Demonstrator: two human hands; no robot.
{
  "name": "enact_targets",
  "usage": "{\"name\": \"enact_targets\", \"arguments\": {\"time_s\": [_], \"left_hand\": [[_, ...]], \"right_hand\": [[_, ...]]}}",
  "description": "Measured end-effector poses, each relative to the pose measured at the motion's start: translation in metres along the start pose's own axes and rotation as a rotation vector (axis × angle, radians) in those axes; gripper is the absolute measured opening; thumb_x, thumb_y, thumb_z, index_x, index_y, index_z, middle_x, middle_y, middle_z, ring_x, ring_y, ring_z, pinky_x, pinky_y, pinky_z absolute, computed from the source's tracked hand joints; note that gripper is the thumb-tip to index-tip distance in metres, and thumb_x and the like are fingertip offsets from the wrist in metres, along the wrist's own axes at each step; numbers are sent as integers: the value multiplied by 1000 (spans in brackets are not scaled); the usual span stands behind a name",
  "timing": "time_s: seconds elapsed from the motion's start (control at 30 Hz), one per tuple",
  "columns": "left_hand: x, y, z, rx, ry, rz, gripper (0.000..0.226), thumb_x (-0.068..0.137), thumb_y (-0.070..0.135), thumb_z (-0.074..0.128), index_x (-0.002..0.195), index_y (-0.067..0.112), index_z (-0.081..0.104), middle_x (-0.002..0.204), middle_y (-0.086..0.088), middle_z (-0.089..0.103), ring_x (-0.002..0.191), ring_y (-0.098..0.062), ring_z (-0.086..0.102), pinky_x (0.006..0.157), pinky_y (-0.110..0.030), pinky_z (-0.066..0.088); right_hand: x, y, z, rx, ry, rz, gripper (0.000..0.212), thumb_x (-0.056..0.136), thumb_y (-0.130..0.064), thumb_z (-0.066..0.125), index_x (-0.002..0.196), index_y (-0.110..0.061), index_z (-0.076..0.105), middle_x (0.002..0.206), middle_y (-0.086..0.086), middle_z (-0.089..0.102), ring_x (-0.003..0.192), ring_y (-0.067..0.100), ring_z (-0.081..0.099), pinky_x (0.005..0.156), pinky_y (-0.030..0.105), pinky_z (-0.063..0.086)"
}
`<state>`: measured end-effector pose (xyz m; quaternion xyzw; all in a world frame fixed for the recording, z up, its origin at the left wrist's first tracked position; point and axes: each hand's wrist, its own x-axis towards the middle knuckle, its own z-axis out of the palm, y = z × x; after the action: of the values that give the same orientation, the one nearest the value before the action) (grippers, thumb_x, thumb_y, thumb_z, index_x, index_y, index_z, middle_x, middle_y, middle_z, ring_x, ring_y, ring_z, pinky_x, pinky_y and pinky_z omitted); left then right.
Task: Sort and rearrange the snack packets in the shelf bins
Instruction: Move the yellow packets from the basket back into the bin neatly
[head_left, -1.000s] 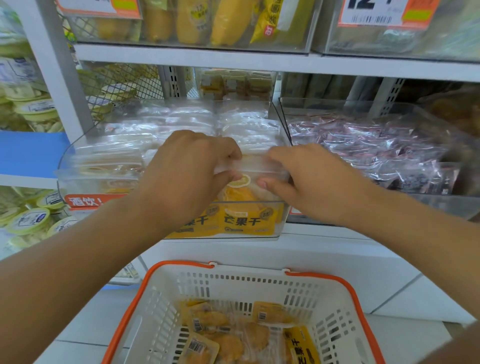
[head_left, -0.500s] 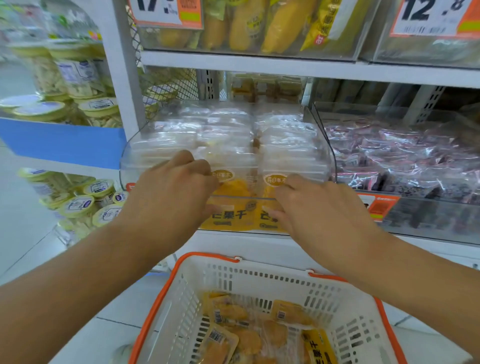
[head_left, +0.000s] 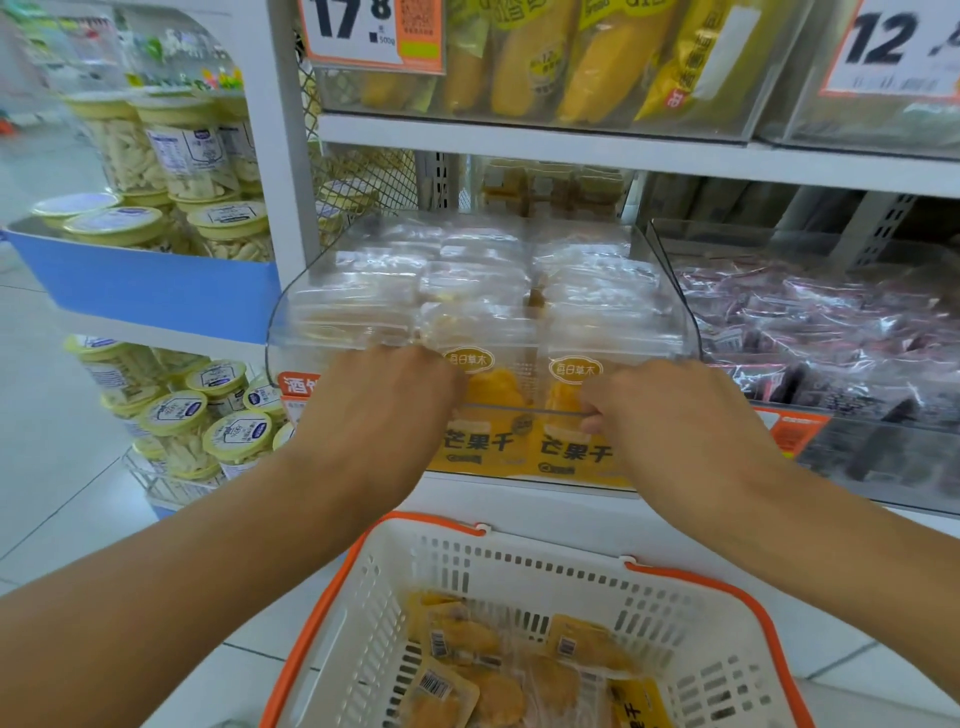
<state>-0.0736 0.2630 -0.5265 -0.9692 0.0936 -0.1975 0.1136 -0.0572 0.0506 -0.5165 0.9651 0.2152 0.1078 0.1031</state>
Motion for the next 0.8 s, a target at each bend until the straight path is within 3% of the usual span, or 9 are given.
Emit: {"name": "enact_targets", "arguments": {"time_s": [0.13,0.33,0.43,0.5,0.57,0.63,0.73,0.8], "left_hand": [[-6,-10,-9,-54,-29,22,17,101,32,52,84,30,54,88,7,62,81,-18,59,60,-29,33],[-12,-11,-20,-120,-23,47,21,101,38,49,88,29,61,86,8,62,82,-16,60,62,-29,36],[-16,-25,-33,-157,-41,33,22,98,45,50,90,32,66,86,10,64,81,-15,62,61,-30,43],[-22,-26,-36,-185,-93,32,18,95,46,54,92,34,68,88,10,66,83,-16,64,67,-31,49],[-29,-20,-32,-159,-146,59,19,96,43,53,93,30,66,88,8,66,84,-16,64,70,-31,49],[-33,-15,-29,-133,-131,68,20,99,40,49,90,27,62,87,7,64,83,-16,62,66,-30,46],[-42,-11,-24,-157,-9,88,12,93,30,64,82,26,60,81,8,61,75,-18,62,56,-30,42],[-49,-7,-18,-150,53,94,26,72,11,83,74,25,61,71,7,57,57,-20,59,45,-28,39]], "right_hand": [[-5,-4,2,-31,33,-38,20,86,-12,66,75,-26,56,66,-6,59,60,17,57,56,28,46],[-15,4,-10,-3,132,-63,18,93,-29,66,75,-28,62,60,-9,55,59,17,59,55,29,46],[-21,-2,-15,14,137,-65,30,73,-28,85,62,-32,58,49,-14,36,44,13,49,44,24,33],[-27,-9,-15,21,98,-102,30,71,-28,86,63,-33,59,51,-12,46,47,14,54,45,25,36],[-34,-14,-12,6,15,-117,12,89,-30,69,79,-32,63,70,-9,61,65,15,62,58,29,47],[-36,-12,-14,-17,0,-101,10,97,-31,58,88,-31,63,79,-8,64,74,14,63,62,29,45],[-40,-12,-13,-20,38,-47,11,94,-29,62,84,-32,60,74,-9,61,70,14,62,59,29,47],[-45,-13,-10,-27,57,-15,16,87,-22,68,82,-32,57,75,-10,58,66,16,61,56,32,51]]}}
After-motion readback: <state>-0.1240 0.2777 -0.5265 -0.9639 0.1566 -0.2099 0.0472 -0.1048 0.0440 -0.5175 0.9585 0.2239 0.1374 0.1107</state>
